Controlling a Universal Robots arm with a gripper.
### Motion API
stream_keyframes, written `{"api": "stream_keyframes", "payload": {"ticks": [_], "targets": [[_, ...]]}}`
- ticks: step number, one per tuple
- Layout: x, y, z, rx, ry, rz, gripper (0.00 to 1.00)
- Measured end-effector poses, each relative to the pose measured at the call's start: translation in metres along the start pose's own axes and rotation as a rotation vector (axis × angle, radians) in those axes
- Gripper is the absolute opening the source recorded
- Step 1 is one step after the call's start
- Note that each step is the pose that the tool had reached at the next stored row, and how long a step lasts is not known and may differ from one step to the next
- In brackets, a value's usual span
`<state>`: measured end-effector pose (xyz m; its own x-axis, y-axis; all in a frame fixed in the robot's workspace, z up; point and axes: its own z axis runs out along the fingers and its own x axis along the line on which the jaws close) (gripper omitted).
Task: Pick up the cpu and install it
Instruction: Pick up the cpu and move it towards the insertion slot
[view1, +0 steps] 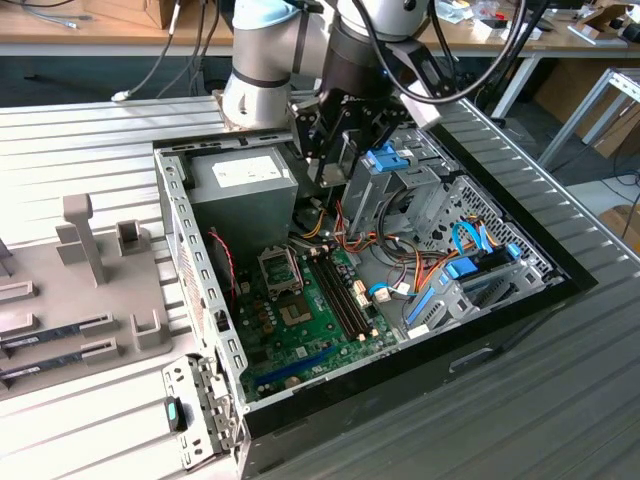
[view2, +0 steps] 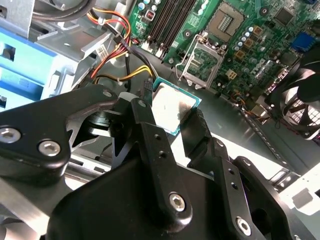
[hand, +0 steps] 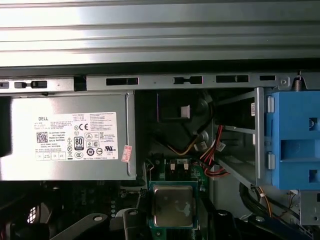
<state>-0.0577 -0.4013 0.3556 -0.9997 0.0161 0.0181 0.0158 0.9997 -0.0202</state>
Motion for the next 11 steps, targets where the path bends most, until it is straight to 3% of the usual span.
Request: {"api": "stream_keyframes", "payload": {"ticks": [11], "targets": [[-0.0001, -0.0076, 0.0016, 0.0001, 0.0001, 0.0, 0.47]]}}
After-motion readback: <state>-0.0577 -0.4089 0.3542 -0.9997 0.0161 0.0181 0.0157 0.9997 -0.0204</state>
